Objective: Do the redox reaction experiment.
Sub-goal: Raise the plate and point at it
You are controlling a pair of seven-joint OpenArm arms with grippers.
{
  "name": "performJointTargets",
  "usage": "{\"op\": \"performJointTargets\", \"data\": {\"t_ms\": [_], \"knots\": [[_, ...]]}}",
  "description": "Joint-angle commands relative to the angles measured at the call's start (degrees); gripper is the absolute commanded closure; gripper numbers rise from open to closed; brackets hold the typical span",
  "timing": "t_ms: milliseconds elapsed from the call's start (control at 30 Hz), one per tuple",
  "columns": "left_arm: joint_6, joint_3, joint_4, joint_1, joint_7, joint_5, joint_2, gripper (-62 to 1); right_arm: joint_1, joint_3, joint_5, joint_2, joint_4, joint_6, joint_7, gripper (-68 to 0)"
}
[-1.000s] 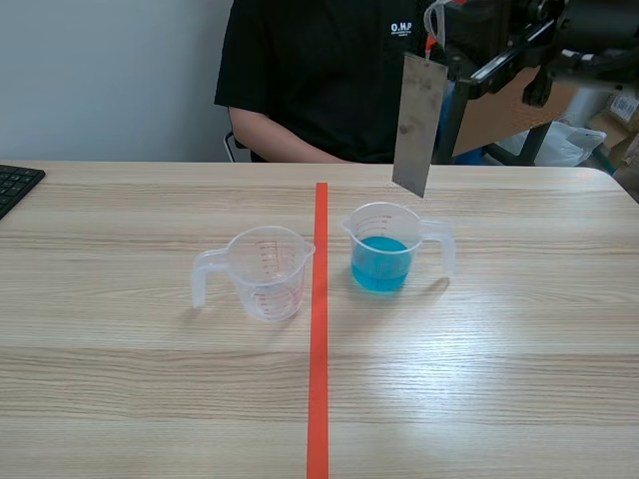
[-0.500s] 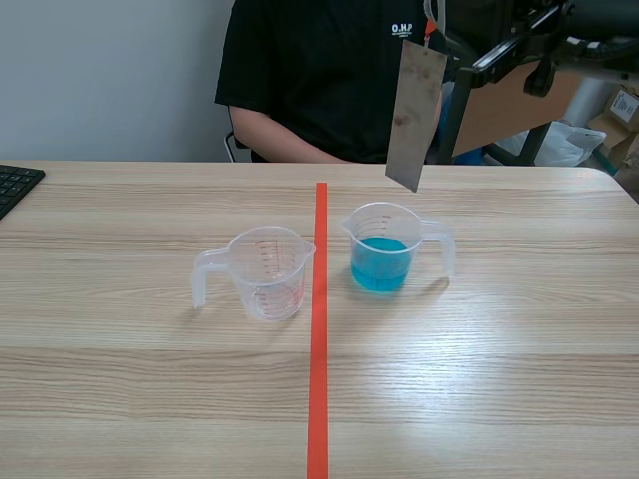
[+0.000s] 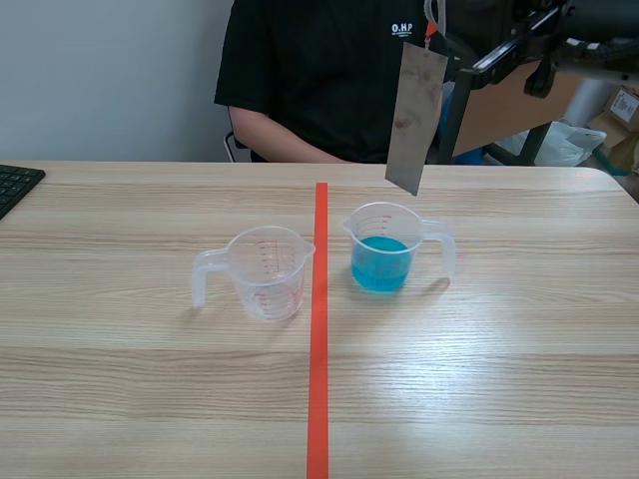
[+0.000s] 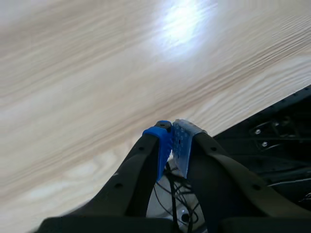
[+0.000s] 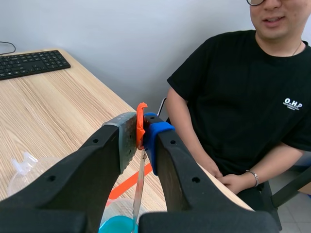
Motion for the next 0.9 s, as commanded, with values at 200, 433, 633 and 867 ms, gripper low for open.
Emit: {"op": "performJointTargets", "data": {"t_ms": [200,433,633,867], "knots": [[-5.84,6.69,0.7,-15.8,-2.69,-1.95,-8.81,-3.4,1.6,0.26,1.05,0.9,0.81,-0.24,0.85,-1.5],[-5.97,20.17,0.7,-36.26,-2.73,-2.25,-10.99,-3.4,1.6,0.26,1.03,0.92,0.81,-0.24,-0.24,-1.5],[-5.31,35.95,0.68,-53.29,1.09,-0.63,-8.44,-3.4,1.57,0.26,1.05,0.9,0.81,-0.24,-1.29,-1.5],[0.46,47.78,0.04,-67.91,6.82,4.28,0.94,-3.4,1.57,0.26,1.05,0.92,0.81,-0.24,-1.29,-1.5]]}}
